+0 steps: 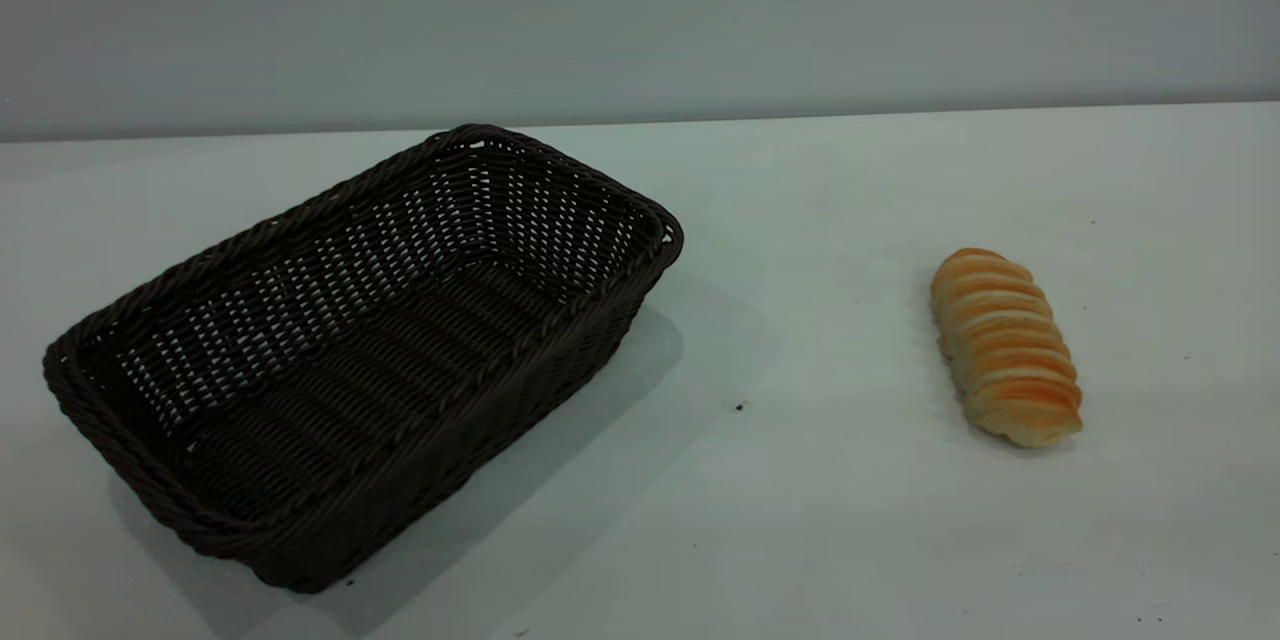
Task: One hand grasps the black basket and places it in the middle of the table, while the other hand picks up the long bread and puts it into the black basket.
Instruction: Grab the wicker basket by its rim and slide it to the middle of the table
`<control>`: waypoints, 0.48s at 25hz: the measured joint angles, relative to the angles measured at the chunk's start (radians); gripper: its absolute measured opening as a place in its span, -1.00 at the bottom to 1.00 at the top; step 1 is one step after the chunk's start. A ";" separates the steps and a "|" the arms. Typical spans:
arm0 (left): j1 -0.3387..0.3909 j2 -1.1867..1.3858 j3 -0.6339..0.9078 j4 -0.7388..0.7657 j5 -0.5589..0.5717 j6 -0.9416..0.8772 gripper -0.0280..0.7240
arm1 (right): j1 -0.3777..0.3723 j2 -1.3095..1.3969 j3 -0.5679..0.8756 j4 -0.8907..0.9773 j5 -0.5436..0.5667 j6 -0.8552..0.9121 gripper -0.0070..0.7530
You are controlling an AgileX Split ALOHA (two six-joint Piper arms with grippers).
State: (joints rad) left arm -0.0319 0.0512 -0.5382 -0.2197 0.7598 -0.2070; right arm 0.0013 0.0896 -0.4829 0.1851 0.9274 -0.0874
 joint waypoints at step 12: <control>0.000 0.712 0.000 -0.065 -0.244 0.001 0.63 | 0.000 0.413 -0.001 0.120 -0.356 0.018 -0.10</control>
State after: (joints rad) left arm -0.0319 0.7628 -0.5382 -0.2844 0.5158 -0.2062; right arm 0.0013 0.5028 -0.4841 0.3049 0.5713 -0.0699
